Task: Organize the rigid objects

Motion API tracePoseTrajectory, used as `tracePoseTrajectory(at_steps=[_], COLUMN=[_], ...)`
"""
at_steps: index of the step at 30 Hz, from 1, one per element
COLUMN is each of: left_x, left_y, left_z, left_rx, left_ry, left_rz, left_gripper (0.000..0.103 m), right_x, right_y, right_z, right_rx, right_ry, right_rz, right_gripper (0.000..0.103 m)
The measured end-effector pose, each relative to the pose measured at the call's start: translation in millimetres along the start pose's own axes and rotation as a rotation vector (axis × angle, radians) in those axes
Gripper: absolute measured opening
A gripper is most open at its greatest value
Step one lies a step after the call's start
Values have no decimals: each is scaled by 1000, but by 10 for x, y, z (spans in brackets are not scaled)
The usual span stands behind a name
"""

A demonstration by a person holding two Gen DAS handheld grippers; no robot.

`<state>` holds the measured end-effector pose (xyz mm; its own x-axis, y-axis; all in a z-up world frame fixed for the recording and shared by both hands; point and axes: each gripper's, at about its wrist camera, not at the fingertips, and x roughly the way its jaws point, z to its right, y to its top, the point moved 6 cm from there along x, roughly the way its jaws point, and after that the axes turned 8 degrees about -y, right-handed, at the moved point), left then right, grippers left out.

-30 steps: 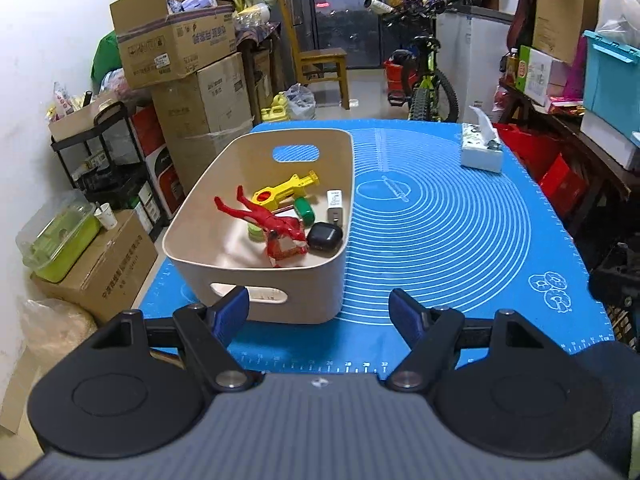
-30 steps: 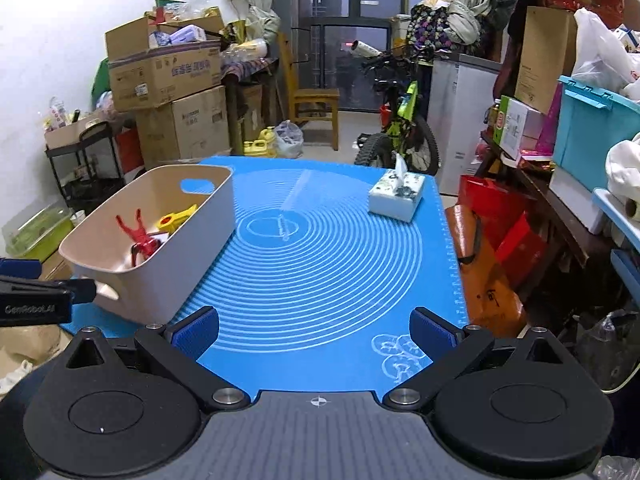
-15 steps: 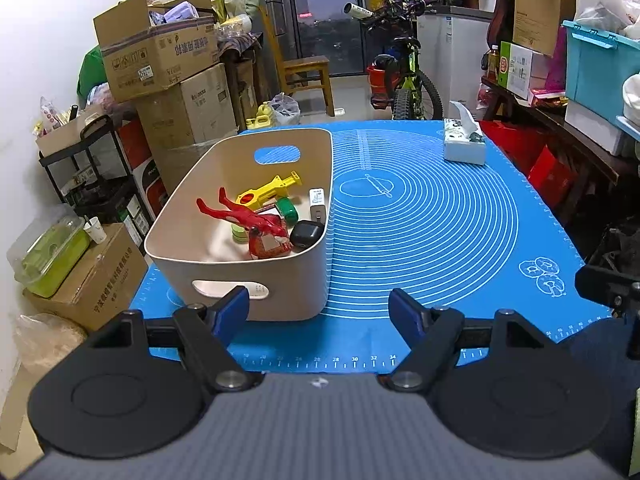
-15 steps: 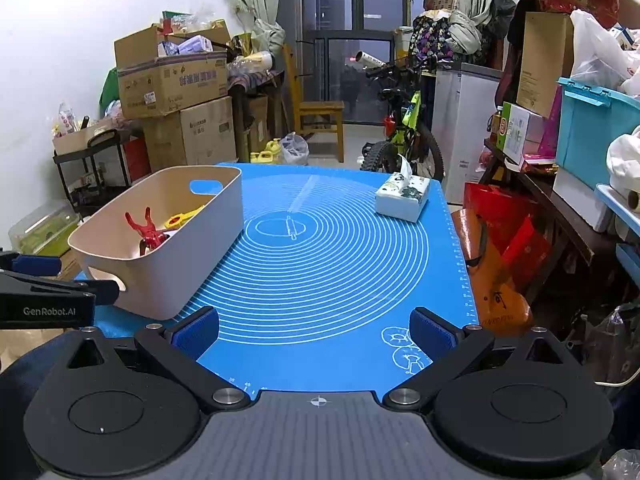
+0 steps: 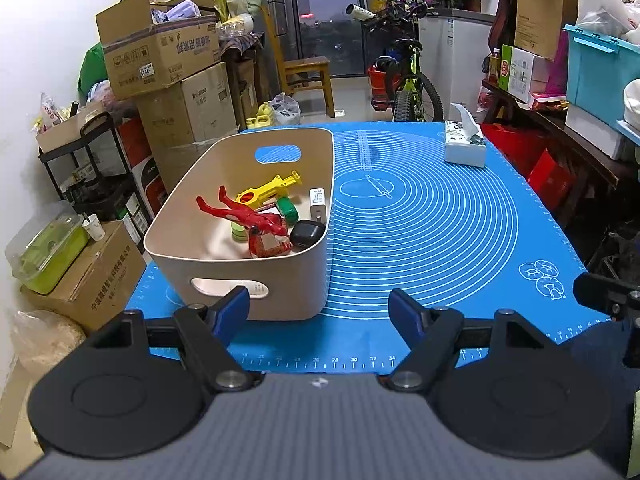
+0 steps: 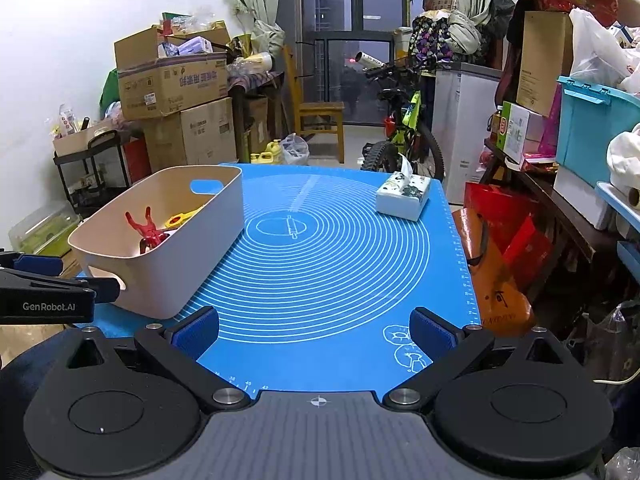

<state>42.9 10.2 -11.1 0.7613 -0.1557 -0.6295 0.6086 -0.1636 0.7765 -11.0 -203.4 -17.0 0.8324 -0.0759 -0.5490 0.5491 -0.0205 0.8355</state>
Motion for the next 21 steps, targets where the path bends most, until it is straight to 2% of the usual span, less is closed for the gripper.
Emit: tracePoseTrajectory(at_steps=[21], left_x=[15], left_y=[-4], left_z=[7], left_rx=[1], left_ry=[-4], left_rz=[2], left_gripper=[77], right_x=[16], right_y=[-1], right_z=[-32], right_rx=[-7], right_ry=[4], right_rz=[-2], right_gripper=[101])
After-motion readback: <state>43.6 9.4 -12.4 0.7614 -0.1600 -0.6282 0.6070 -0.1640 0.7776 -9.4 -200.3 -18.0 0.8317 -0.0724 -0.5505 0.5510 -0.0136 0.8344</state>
